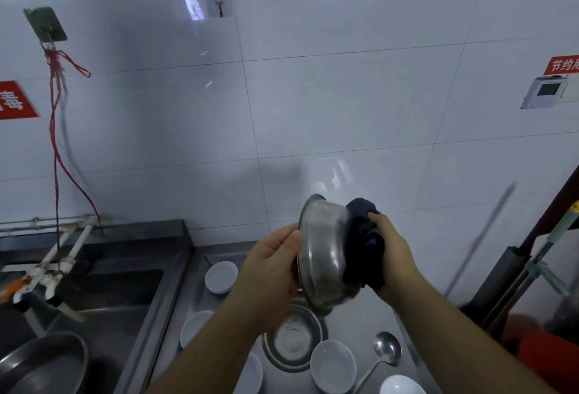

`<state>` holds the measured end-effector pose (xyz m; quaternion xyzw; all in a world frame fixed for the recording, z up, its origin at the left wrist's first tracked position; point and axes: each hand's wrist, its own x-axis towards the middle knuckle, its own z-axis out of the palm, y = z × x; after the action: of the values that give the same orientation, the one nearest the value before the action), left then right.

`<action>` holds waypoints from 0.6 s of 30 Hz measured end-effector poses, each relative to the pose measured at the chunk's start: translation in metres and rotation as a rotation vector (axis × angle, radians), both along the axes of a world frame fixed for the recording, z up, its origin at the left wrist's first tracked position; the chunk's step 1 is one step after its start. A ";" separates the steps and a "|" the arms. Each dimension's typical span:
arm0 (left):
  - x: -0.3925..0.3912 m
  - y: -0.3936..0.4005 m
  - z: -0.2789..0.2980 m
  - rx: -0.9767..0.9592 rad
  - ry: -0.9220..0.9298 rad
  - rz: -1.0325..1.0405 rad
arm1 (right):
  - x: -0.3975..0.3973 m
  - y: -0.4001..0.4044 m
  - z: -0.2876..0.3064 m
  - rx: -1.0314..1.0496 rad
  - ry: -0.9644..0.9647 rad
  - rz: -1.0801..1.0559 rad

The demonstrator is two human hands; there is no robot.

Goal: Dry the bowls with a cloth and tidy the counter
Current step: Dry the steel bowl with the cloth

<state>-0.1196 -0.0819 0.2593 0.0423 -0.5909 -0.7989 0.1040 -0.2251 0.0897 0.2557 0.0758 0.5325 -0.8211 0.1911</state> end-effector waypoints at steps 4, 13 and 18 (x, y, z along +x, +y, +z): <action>-0.012 0.001 0.006 -0.029 0.050 0.044 | 0.012 -0.012 -0.016 -0.192 -0.121 -0.054; -0.031 0.024 0.005 -0.102 0.025 0.270 | 0.049 -0.049 -0.001 -0.233 -0.191 0.028; -0.036 0.031 0.009 -0.136 -0.050 0.232 | 0.057 -0.058 -0.005 -0.049 0.085 -0.102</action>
<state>-0.1552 -0.0510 0.2681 0.1229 -0.6373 -0.7382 0.1837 -0.1683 0.0313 0.2508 0.0631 0.5155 -0.8449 0.1281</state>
